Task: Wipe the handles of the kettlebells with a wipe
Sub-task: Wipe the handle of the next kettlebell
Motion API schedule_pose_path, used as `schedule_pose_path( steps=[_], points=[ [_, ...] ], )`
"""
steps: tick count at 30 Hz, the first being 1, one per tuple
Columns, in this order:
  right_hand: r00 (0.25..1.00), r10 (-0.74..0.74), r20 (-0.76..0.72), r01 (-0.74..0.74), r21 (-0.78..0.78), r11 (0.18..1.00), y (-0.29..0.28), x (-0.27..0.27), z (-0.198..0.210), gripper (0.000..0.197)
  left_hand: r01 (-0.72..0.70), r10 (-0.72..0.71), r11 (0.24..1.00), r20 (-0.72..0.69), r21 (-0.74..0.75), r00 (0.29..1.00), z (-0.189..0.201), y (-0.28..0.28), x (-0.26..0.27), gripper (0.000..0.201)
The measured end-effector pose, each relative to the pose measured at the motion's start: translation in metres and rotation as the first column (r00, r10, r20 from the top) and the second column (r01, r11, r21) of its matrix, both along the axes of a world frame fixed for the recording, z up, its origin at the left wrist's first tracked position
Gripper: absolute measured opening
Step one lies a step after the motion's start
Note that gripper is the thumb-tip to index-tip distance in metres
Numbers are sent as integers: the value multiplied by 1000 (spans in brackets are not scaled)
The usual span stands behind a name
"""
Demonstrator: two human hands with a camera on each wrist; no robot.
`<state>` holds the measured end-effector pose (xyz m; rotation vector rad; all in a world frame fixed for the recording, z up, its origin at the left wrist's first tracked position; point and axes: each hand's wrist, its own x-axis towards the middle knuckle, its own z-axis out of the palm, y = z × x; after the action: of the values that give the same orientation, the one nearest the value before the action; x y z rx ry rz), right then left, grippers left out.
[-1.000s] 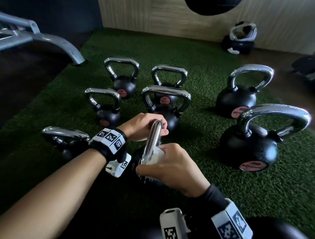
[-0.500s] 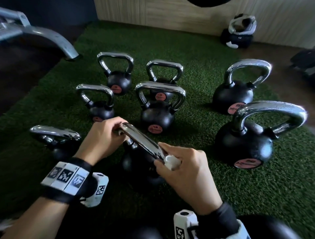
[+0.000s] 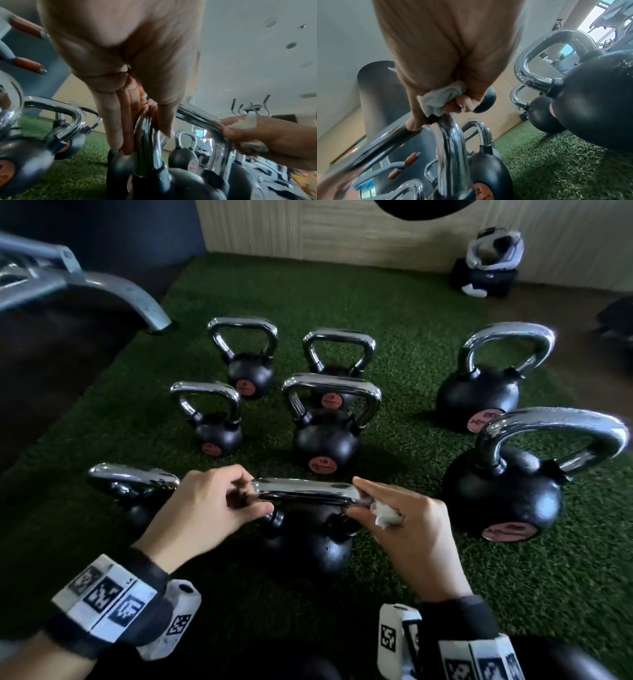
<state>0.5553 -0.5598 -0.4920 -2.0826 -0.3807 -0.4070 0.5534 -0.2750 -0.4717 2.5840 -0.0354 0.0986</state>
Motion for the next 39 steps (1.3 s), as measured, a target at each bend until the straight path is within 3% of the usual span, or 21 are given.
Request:
schedule_pose_path(
  steps=[6,10,14,21,25,28,31,33,39],
  points=[
    [985,-132,-109,120,-107,987,-6,-6,29,48,51,-41,997,-158,56,987,14,6,-8,22],
    [918,-159,-364,137,-86,987,-5,-23,51,39,90,-68,993,-263,73,962,19,11,-22,53],
    [858,-106,-503,118,-8,993,6,-47,72,39,105,-82,992,-271,72,959,14,14,-31,48],
    [791,-151,-592,153,-47,987,33,-127,122,32,140,-141,990,-260,-20,955,24,23,-26,31],
    [772,-147,-619,201,18,979,50,-162,137,44,170,-213,968,-247,-185,945,29,32,-41,32],
    [770,-106,-629,194,72,978,52,-169,138,47,237,-298,940,-256,-244,919,27,36,-56,38],
    [790,18,-613,82,134,988,44,-175,132,45,292,-399,897,-325,-331,857,15,36,-76,43],
    [820,24,-572,32,88,996,38,-183,126,49,302,-447,869,-359,-391,819,5,38,-92,46],
    [972,-95,-215,73,-107,992,51,-210,98,44,180,-305,931,-406,-317,862,-27,50,-138,37]
  ],
)
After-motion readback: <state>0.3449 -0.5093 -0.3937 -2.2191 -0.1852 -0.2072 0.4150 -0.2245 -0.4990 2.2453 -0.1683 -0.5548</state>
